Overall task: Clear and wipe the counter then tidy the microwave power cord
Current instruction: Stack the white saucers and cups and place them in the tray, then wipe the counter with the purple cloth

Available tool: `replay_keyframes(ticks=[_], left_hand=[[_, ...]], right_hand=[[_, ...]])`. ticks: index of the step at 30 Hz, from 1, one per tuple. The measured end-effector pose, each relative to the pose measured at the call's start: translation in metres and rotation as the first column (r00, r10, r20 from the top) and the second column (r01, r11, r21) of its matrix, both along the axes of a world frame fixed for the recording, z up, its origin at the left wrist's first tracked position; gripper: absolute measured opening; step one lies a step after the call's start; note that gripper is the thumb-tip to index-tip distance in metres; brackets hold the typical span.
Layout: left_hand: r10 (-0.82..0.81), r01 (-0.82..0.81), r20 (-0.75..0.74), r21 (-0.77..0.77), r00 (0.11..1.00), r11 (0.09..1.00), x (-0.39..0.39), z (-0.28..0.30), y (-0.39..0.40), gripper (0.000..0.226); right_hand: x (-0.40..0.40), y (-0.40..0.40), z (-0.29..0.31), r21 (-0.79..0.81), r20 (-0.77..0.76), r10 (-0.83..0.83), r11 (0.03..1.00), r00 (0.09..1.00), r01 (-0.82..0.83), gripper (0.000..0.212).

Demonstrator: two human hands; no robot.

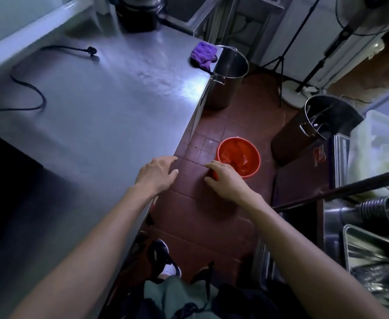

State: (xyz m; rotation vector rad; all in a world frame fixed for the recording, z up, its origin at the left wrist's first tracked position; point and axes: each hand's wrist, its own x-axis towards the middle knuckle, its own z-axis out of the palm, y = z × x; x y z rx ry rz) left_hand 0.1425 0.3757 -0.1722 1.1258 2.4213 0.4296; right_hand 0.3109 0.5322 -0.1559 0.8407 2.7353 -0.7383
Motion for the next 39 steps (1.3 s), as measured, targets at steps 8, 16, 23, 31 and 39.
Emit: replay_keyframes(ticks=[8,16,23,31,39], left_hand=[[-0.059,0.059,-0.052,-0.004,0.997,0.998,-0.051,-0.007,0.039,0.045],[-0.090,0.087,-0.101,-0.038,0.991,0.995,-0.082,-0.021,0.104,0.043],[-0.075,0.060,-0.129,-0.119,0.989,0.991,-0.114,0.001,0.215,0.045],[-0.006,-0.014,-0.128,-0.158,0.992,0.987,-0.130,0.002,0.308,0.044],[0.073,-0.088,-0.118,-0.130,0.990,0.988,-0.158,0.003,0.358,0.042]], right_hand=[[-0.036,0.035,0.008,0.004,-0.070,-0.058,0.998,0.996,0.058,0.048],[-0.048,0.099,-0.014,-0.042,-0.037,-0.110,0.993,0.993,0.109,0.052],[-0.089,0.215,-0.020,-0.073,-0.118,-0.119,0.991,0.986,0.111,0.051],[-0.130,0.327,-0.018,-0.124,-0.132,-0.074,0.991,0.988,0.057,0.058],[-0.173,0.375,-0.026,-0.160,-0.145,-0.029,0.987,0.989,0.006,0.061]])
